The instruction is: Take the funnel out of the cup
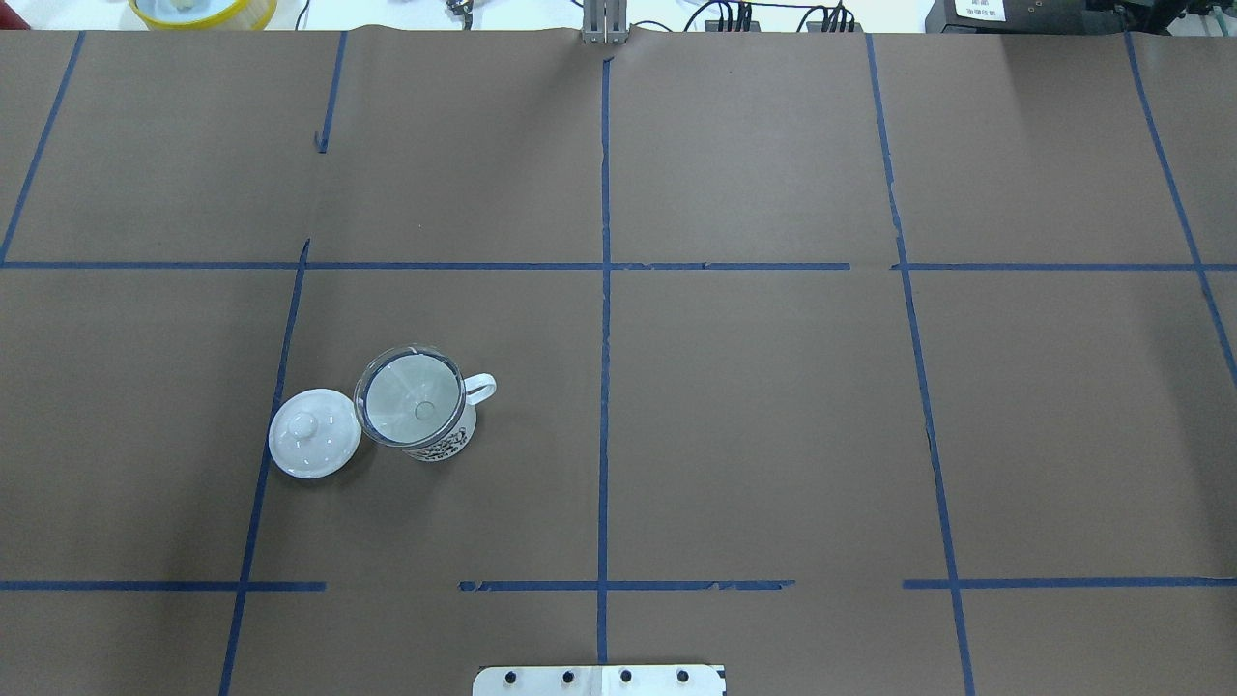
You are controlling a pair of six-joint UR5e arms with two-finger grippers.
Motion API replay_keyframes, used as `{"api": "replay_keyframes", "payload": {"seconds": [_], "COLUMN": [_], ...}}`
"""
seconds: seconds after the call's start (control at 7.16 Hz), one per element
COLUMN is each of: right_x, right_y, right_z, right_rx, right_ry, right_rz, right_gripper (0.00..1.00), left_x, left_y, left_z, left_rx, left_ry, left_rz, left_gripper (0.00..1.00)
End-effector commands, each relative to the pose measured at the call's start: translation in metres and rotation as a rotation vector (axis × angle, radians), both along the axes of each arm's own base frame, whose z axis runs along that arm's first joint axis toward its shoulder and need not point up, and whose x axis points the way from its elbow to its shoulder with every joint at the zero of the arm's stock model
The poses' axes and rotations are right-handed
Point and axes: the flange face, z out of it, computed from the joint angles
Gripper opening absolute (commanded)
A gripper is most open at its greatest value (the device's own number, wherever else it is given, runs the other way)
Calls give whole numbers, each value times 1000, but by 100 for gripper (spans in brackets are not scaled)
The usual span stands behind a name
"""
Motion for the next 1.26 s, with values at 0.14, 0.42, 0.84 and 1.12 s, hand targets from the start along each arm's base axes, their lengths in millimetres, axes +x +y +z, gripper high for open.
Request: {"api": "replay_keyframes", "payload": {"seconds": [0.14, 0.42, 0.84, 1.12], "right_x": [0, 0, 0, 0], "right_y": [0, 0, 0, 0], "right_z": [0, 0, 0, 0], "right_rx": [0, 0, 0, 0], "right_ry": [0, 0, 0, 0], "right_rz": [0, 0, 0, 0], "right_gripper": [100, 100, 100, 100], "left_x": [1, 4, 2, 6], "left_y": [-1, -10, -95, -89], "left_z": [-6, -41, -162, -157], "left_rx": [12, 82, 350, 370], "left_ry": [0, -2, -10, 62], "left_rz": [2, 7, -1, 24], "left_gripper": [100, 100, 100, 100]}}
